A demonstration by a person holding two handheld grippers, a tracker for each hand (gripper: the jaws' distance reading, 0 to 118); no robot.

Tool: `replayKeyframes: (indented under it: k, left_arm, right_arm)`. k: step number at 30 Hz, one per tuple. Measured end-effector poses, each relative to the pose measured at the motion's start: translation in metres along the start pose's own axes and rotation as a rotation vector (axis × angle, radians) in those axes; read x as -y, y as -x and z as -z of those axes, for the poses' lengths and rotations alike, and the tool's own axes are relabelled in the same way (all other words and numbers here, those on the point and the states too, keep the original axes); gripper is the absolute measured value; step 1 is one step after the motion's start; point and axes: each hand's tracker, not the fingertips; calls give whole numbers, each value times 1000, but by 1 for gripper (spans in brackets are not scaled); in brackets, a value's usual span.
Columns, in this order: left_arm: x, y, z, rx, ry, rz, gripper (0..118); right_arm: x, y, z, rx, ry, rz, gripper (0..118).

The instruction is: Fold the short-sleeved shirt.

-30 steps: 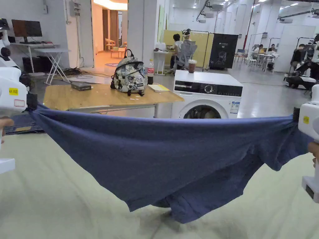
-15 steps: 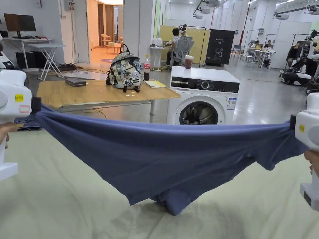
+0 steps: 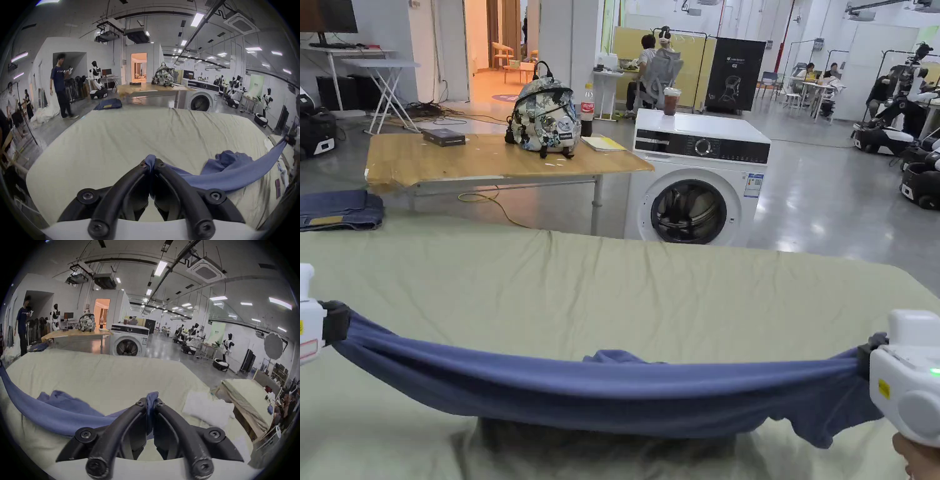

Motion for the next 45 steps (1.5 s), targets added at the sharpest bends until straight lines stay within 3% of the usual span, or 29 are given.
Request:
replayKeyframes:
  k: [9,22,23,25,27,28,29,30,31,37,39,41,44,45]
  left_arm:
    - [100,14,-47,-7,59,-71,0]
    - [183,13,-19,-91,253,-6,0]
    - [184,11,-19,-96,258,13,4]
    - [182,6,-19,-110,248,38,25]
    - [179,-1,-25,-131,202,64,30]
    - [178,-5,-27,-137,188,65,55]
    - [175,-9,-29,-136,177,72,71]
    - [171,-13,-33,-126,144,73,70]
    - [168,-21,-40,-125,134,73,71]
    - [141,-60,-49,-15,8,78,71]
    - [131,-78,-52,14,-60,90,69]
    - [121,-98,-57,44,-105,105,62]
    - [112,-131,-65,50,-199,164,29]
    - [109,-143,-69,31,-230,189,16]
  right_arm:
    - [75,2,-43,-33,77,-39,4]
    - [162,-4,-32,-46,266,-60,5]
    - [166,-4,-31,-52,276,-58,6]
    - [171,-2,-32,-55,277,-59,10]
    - [172,3,-36,-42,259,-69,12]
    - [172,4,-38,-40,254,-65,22]
    - [171,4,-37,-33,241,-53,41]
    - [169,6,-39,-34,226,-33,71]
    - [167,9,-41,-39,203,-15,87]
    - [134,47,-62,-77,57,52,89]
    - [121,63,-69,-111,11,97,89]
    - [113,79,-71,-140,-33,128,76]
    - [99,105,-79,-169,-90,131,13]
    - [94,115,-82,-174,-108,132,2]
